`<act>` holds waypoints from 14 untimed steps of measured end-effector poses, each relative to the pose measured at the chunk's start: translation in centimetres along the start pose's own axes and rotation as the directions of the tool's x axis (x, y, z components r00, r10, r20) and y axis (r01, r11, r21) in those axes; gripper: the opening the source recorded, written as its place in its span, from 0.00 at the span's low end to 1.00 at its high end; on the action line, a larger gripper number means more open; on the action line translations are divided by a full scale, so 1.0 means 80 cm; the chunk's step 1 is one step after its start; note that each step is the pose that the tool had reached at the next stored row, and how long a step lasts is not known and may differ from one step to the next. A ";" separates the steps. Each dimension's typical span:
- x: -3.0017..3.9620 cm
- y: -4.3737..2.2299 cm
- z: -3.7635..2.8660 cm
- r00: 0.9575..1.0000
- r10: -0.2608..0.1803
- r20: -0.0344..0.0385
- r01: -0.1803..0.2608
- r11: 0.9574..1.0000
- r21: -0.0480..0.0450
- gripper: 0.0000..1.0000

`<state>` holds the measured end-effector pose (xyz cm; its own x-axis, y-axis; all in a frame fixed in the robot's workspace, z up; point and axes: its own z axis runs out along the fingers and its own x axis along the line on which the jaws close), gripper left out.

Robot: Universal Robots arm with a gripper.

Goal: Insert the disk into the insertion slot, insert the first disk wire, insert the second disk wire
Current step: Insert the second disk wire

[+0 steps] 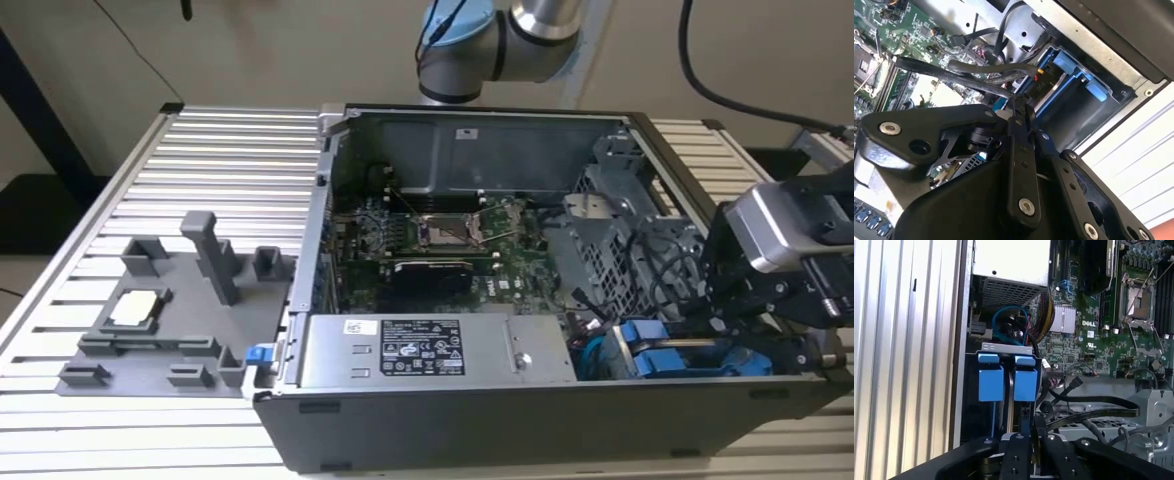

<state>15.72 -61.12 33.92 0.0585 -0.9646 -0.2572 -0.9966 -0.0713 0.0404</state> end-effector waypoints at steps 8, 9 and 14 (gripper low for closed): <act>0.0000 0.0032 0.0068 1.000 -0.002 -0.003 0.002 1.000 0.009 0.15; 0.0000 0.0034 0.0074 1.000 -0.002 -0.003 0.002 1.000 0.009 0.15; 0.0003 0.0034 0.0093 1.000 -0.003 -0.003 0.003 1.000 0.010 0.23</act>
<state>15.40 -60.97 33.21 0.0614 -0.9651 -0.2547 -0.9970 -0.0712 0.0296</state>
